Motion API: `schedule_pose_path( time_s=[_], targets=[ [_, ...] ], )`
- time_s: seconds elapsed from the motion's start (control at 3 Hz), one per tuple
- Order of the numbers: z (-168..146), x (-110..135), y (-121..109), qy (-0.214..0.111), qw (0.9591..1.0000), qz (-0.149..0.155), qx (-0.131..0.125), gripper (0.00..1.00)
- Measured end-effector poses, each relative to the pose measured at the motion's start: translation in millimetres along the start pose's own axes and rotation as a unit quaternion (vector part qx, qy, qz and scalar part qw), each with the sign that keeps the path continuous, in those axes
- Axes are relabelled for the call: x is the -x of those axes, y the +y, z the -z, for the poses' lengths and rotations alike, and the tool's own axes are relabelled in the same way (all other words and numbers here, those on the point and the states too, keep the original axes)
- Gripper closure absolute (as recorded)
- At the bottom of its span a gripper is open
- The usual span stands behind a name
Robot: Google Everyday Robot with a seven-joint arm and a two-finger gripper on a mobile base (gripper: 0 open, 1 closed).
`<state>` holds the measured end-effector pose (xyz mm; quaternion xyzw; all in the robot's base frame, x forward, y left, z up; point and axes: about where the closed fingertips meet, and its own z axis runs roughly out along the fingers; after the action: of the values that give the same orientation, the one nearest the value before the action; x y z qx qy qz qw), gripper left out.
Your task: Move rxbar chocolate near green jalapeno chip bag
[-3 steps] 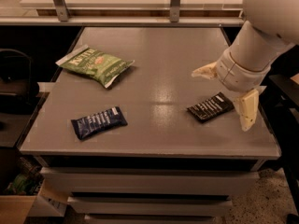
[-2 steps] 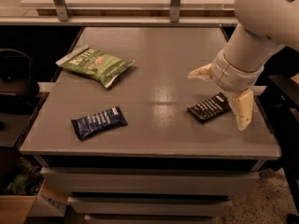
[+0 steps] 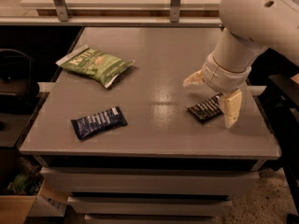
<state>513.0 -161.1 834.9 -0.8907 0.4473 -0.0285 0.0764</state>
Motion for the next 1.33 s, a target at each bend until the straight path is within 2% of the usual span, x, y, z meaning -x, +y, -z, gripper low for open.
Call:
schedule_pose_path(
  time_s=[1.0,1.33],
  targets=[
    [-1.0,2.3,-3.2,-0.013,0.9999,0.004,0.007,0.85],
    [-2.0,2.4,-4.0,-0.016,0.9998,0.005,0.006,1.0]
  ],
)
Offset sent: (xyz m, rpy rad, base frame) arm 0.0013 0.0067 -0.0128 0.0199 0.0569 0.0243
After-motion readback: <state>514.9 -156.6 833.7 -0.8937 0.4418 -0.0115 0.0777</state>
